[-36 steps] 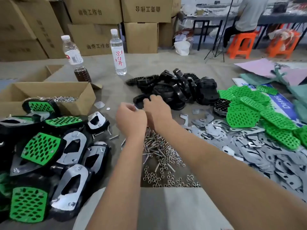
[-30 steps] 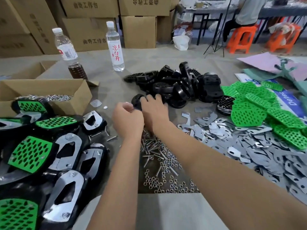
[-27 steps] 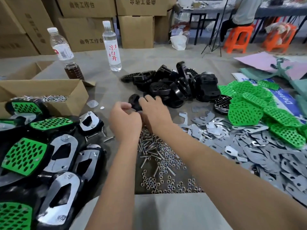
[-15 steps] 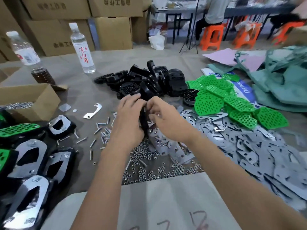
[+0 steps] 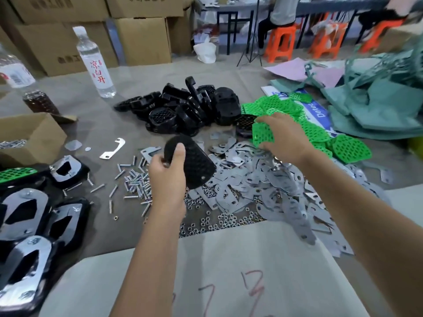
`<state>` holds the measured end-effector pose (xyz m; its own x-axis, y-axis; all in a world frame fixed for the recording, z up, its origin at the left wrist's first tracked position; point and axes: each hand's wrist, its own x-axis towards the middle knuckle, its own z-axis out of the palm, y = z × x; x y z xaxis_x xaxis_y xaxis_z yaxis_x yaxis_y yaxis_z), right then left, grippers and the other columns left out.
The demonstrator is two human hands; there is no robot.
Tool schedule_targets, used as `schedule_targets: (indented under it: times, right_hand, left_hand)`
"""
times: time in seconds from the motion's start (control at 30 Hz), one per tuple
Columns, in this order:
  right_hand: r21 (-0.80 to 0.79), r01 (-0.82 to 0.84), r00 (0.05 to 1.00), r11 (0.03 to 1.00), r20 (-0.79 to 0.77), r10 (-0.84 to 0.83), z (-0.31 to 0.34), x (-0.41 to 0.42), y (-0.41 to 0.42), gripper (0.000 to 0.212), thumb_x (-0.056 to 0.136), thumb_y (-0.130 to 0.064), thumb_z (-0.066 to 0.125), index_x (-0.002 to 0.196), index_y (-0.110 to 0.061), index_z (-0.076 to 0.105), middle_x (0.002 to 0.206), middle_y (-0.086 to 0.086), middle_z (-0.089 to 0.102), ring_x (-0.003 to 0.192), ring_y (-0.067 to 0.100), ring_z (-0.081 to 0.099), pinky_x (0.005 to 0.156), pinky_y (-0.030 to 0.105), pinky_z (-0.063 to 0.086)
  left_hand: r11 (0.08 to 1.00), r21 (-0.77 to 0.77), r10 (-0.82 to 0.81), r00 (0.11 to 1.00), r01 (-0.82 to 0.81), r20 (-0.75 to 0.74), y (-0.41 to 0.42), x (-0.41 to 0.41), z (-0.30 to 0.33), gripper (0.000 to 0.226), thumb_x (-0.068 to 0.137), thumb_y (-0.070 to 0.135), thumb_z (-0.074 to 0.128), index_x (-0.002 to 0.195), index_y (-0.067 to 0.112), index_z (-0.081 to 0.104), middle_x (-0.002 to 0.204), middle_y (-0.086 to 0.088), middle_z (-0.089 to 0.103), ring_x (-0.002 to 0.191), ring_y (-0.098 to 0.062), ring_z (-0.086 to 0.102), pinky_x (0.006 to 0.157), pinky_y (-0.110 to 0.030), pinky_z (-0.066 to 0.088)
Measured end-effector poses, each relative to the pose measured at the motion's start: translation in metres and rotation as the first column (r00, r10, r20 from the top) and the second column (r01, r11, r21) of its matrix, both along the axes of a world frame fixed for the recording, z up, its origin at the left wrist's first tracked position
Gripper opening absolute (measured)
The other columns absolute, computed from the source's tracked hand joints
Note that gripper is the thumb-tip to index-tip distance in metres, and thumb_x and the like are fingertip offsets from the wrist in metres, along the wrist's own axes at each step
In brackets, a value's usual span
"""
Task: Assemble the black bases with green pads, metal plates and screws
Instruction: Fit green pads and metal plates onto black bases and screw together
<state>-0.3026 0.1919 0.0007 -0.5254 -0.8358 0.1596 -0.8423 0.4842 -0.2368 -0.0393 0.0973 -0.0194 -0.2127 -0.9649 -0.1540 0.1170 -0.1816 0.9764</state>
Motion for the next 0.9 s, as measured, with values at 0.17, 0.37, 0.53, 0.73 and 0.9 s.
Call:
schedule_targets:
  times: [0.17,0.37,0.53,0.73,0.9]
  right_hand:
    - [-0.510,0.166,0.962,0.844,0.272,-0.024,-0.005,0.041,0.014,0.025,0.094,-0.020,0.076,0.115,-0.006,0.072,0.105,0.009,0.073,0.097,0.022,0.068,0.090,0.037,0.051]
    - [-0.629,0.341,0.172,0.698,0.772,0.612,-0.035,0.160,0.025,0.014,0.108,-0.025,0.051,0.119,-0.024,0.060,0.101,0.016,0.076,0.082,0.037,0.077,0.048,0.033,0.059]
    - [-0.657,0.301,0.176,0.691,0.751,0.637,-0.053,0.165,0.029,0.028,0.106,-0.003,0.051,0.131,-0.013,0.055,0.107,0.011,0.071,0.088,0.041,0.074,0.051,0.031,0.057]
    - [-0.709,0.184,0.257,0.681,0.703,0.663,-0.051,0.161,0.028,0.027,0.107,-0.007,0.053,0.131,-0.018,0.057,0.107,0.014,0.072,0.091,0.041,0.075,0.053,0.031,0.059]
    - [-0.719,0.186,0.321,0.670,0.689,0.650,-0.045,0.158,0.025,0.025,0.105,-0.006,0.058,0.127,-0.017,0.058,0.110,0.015,0.071,0.088,0.041,0.076,0.046,0.030,0.056]
  left_hand:
    - [0.978,0.196,-0.031,0.977,0.074,-0.213,0.019,0.017,-0.015,0.012,0.102,0.013,0.062,0.113,0.010,0.067,0.106,-0.007,0.077,0.103,-0.027,0.074,0.088,-0.051,0.063]
    - [0.974,0.154,-0.095,0.914,0.167,-0.394,0.016,0.026,-0.016,0.029,0.104,0.000,0.041,0.122,0.002,0.064,0.115,-0.020,0.074,0.102,-0.030,0.072,0.083,-0.042,0.062]
    - [0.987,0.117,-0.057,0.924,0.108,-0.377,0.007,0.018,-0.014,0.020,0.100,-0.008,0.046,0.096,0.010,0.054,0.090,-0.010,0.067,0.081,-0.022,0.066,0.070,-0.035,0.062]
    - [0.977,0.107,-0.130,0.915,0.183,-0.382,0.006,0.013,-0.019,0.021,0.095,-0.009,0.047,0.105,0.010,0.048,0.078,-0.007,0.065,0.068,-0.021,0.062,0.063,-0.037,0.056]
    - [0.956,0.072,-0.227,0.874,0.283,-0.429,0.010,0.010,-0.017,0.042,0.092,-0.013,0.049,0.127,0.010,0.055,0.109,-0.016,0.069,0.093,-0.033,0.068,0.077,-0.051,0.060]
